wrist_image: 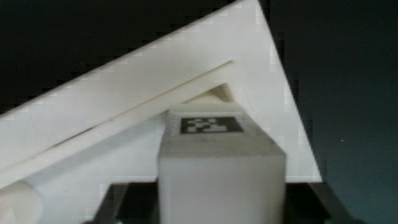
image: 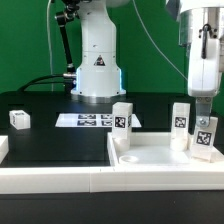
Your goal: Assemble square table
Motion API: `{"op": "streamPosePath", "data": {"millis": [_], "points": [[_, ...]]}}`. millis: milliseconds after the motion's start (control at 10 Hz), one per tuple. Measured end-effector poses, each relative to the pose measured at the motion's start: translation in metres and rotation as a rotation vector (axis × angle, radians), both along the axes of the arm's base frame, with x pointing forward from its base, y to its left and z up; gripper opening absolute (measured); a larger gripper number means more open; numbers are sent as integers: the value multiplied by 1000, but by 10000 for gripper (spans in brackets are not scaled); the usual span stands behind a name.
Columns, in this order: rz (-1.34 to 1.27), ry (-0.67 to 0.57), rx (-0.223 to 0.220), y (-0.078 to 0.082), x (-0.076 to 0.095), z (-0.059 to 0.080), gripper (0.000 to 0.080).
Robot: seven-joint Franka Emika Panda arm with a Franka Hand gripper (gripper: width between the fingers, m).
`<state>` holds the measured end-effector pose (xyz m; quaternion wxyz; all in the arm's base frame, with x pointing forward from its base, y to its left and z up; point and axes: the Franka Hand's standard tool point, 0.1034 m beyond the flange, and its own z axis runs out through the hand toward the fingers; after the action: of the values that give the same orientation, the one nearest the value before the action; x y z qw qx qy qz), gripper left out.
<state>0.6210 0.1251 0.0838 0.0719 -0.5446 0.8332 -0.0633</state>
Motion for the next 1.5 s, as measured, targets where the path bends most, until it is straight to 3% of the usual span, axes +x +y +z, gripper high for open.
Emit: {"op": "streamPosePath", "data": {"millis": [500,600,700,800,1500], "points": [[37,-2,-5,-1,0,0,318],[73,0,-13,-1,0,0,494],[176,20,-31,-4,-1,-1,494],[289,37,-57,-4,1,1,616],[801,55,-173,-6,4,2,649]]}}
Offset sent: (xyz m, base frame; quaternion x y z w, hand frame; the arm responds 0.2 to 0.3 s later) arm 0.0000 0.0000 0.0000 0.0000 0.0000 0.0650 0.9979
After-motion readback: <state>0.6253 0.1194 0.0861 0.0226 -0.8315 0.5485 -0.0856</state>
